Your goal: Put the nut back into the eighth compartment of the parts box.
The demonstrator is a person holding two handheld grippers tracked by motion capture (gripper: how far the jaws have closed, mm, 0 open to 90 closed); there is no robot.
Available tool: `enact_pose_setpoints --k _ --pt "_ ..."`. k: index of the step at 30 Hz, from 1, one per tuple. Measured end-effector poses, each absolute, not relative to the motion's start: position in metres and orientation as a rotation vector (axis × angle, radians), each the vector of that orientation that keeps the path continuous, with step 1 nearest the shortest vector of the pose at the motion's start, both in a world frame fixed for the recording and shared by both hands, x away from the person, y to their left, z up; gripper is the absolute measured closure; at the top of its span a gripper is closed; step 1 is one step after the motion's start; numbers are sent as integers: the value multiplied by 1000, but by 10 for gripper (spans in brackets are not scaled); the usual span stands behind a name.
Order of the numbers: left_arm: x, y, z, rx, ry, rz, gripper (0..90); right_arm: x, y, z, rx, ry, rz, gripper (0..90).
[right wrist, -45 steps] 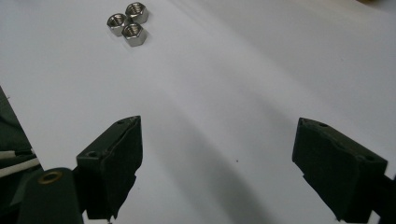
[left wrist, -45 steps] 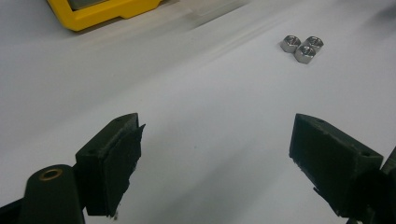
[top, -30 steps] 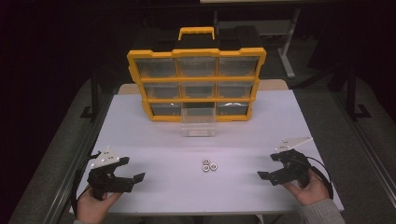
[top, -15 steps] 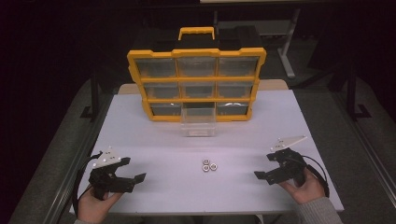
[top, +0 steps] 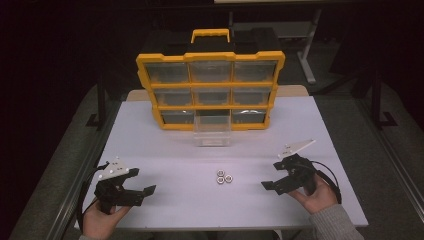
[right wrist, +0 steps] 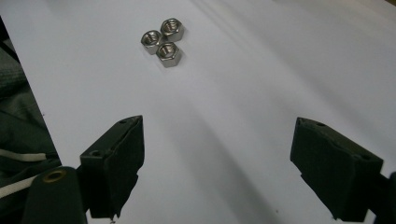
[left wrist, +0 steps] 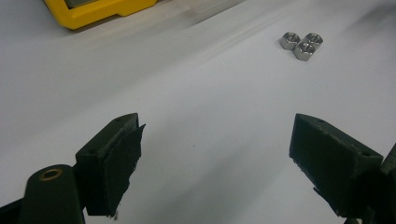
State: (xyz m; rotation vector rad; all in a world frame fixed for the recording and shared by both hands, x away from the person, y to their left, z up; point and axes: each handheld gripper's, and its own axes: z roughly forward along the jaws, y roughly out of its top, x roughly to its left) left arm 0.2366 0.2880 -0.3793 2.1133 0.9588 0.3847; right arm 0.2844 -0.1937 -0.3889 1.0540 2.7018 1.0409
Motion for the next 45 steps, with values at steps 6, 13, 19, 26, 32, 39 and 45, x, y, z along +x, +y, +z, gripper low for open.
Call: enact_pose_setpoints --k 6,13,19,26,32,39,45 --pt "234 285 -378 2100 969 389 163 292 -176 -385 999 2738 1015 179" --pt "235 287 -378 2099 971 386 164 301 -156 -378 927 2771 997 209" --pt "235 287 -378 2106 958 395 165 313 -136 -380 876 2822 960 239" --pt "235 287 -378 2103 961 389 166 319 -121 -381 836 2865 935 292" --pt "235 287 -378 2100 967 381 168 326 -105 -386 806 2901 897 353" --pt "235 287 -378 2099 971 377 168 333 -91 -395 741 2940 859 432" --pt "234 288 -377 2100 968 381 168 338 -82 -404 735 2969 826 488"
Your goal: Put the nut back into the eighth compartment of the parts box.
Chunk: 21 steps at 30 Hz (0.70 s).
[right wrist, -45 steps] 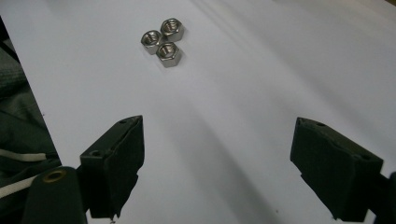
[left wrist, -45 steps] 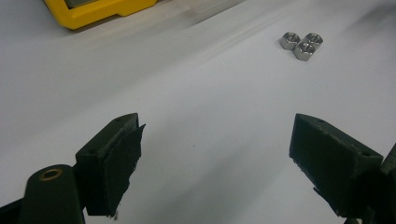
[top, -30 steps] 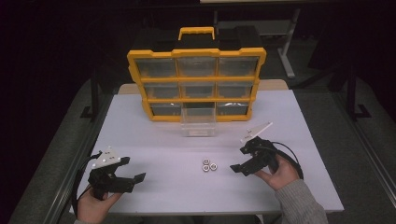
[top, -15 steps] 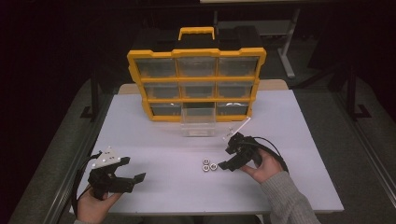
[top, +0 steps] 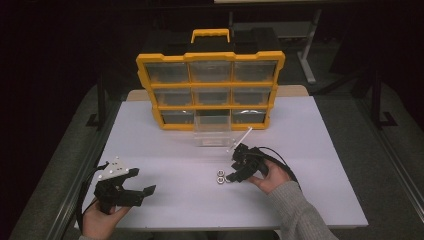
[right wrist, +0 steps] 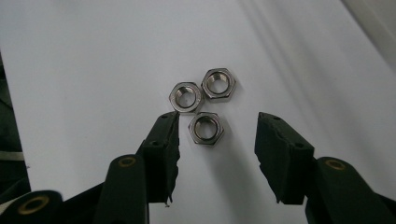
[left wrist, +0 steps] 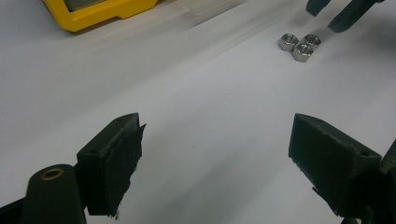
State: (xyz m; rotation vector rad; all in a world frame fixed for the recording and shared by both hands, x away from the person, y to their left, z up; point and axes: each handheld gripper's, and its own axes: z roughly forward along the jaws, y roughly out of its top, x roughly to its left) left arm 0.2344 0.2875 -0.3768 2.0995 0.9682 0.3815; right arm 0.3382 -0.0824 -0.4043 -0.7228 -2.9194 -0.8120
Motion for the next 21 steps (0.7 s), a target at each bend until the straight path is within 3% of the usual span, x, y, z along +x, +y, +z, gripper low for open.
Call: enact_pose_setpoints --k 21 --pt "235 288 -376 2106 958 392 168 338 -66 -424 -629 -2966 -709 652"
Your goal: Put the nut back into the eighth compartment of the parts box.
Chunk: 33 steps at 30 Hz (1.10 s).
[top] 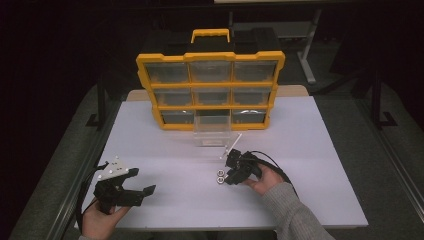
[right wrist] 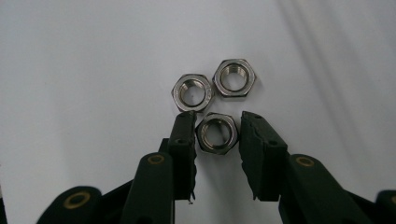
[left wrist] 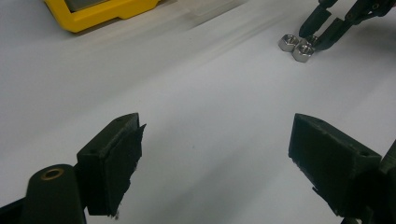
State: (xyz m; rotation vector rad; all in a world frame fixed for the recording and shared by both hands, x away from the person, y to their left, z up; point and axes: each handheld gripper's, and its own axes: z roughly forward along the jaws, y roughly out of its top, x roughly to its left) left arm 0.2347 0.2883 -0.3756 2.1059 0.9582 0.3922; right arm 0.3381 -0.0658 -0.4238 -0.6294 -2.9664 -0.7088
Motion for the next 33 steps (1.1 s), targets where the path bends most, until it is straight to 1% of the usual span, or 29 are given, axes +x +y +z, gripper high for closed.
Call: enact_pose_setpoints --k 2,26,33 --pt "235 288 -376 2102 959 391 168 338 -66 -424 -628 -2976 -703 680" --pt "234 287 -376 2092 973 382 168 337 -61 -423 -590 -3021 -642 690" --pt "235 288 -376 2099 971 382 168 343 -66 -424 -597 -2969 -673 692"
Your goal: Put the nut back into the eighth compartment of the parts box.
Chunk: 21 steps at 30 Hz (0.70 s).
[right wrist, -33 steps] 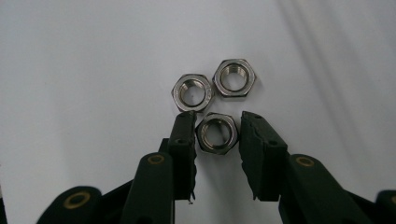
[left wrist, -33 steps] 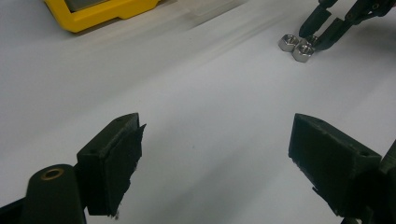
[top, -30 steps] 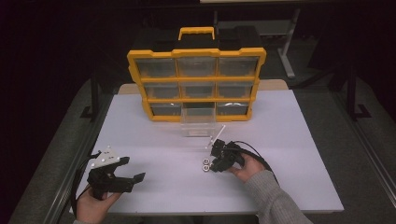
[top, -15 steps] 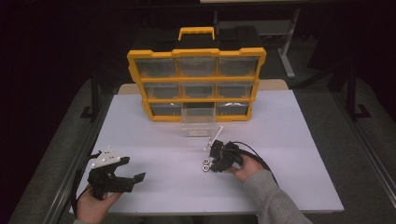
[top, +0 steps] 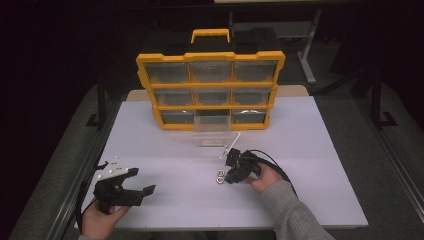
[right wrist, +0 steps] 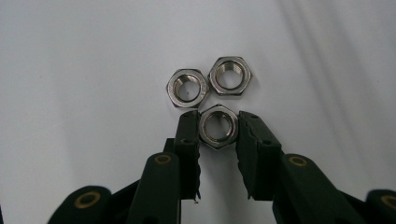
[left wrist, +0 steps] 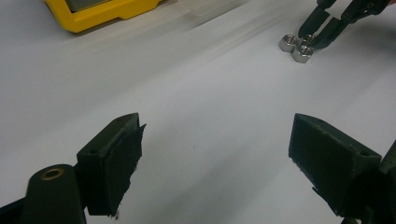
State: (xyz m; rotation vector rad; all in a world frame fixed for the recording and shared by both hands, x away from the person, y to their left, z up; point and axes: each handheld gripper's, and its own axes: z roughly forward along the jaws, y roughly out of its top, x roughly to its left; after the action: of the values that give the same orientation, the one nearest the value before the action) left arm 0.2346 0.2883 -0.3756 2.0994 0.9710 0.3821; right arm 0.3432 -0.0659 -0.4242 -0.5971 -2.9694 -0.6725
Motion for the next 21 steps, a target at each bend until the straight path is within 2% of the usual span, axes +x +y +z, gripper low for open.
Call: enact_pose_setpoints --k 9,21 --pt "234 289 -375 2093 976 383 168 349 -75 -416 -619 -2929 -716 692" --pt "234 287 -375 2070 975 387 168 360 -82 -384 -614 -2910 -808 692"
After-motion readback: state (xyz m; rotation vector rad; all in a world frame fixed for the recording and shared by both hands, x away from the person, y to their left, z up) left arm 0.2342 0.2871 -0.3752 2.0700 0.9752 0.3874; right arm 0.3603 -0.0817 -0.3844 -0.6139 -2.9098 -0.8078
